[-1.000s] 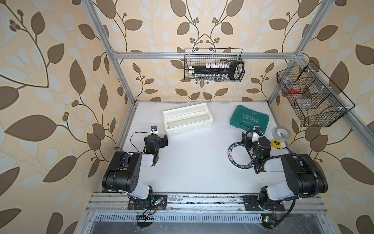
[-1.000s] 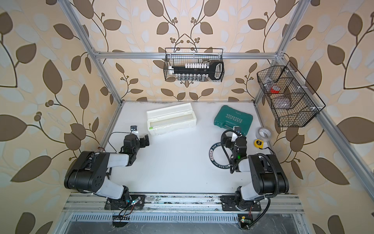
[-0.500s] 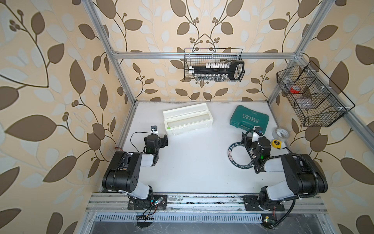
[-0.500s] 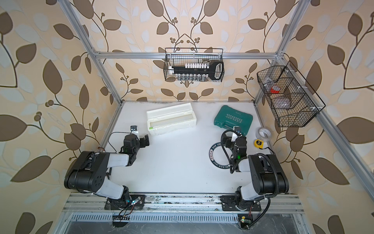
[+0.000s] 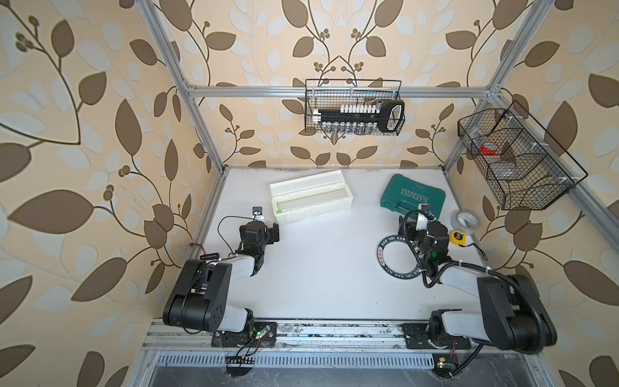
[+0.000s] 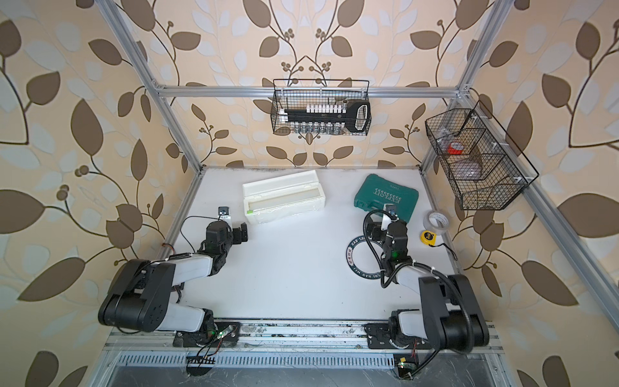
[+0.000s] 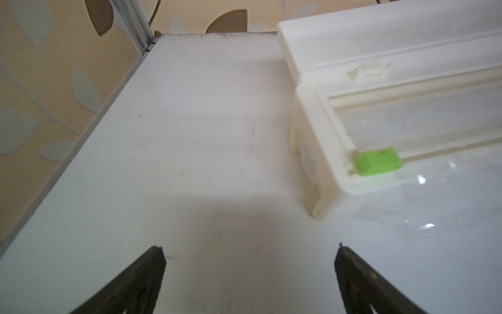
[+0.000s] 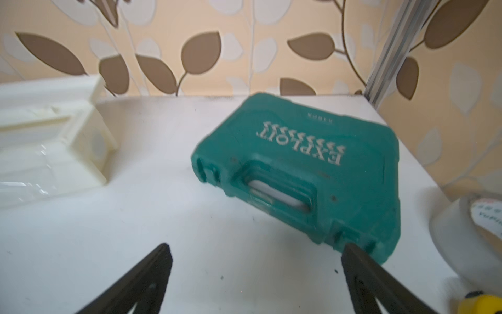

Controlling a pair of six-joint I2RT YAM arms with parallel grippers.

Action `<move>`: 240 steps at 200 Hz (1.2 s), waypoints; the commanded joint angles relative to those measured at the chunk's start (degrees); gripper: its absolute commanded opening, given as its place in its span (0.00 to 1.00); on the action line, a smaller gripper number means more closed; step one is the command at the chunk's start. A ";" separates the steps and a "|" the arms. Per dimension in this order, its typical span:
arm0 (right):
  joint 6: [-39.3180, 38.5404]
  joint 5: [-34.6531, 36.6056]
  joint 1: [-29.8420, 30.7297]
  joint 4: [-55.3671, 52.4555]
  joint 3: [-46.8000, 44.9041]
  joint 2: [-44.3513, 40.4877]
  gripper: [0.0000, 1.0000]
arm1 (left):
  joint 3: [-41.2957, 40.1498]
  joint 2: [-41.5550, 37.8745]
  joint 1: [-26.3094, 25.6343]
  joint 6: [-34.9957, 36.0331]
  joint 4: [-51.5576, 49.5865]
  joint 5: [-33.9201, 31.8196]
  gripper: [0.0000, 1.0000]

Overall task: Wrap the plate with plastic wrap
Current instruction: Adjust the plastic wrap cutting box at the center of the board.

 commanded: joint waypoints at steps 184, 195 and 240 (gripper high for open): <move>27.86 -25.89 12.89 -45.71 75.09 53.44 0.94 | 49.22 25.51 10.42 -34.56 -42.50 28.78 0.99; 28.20 -27.06 12.99 -46.05 77.26 55.55 0.93 | 50.74 27.17 10.03 -34.51 -41.84 29.38 0.99; 31.05 -31.18 13.22 -43.46 77.65 57.84 0.93 | 57.10 33.41 7.51 -31.32 -42.99 32.61 0.99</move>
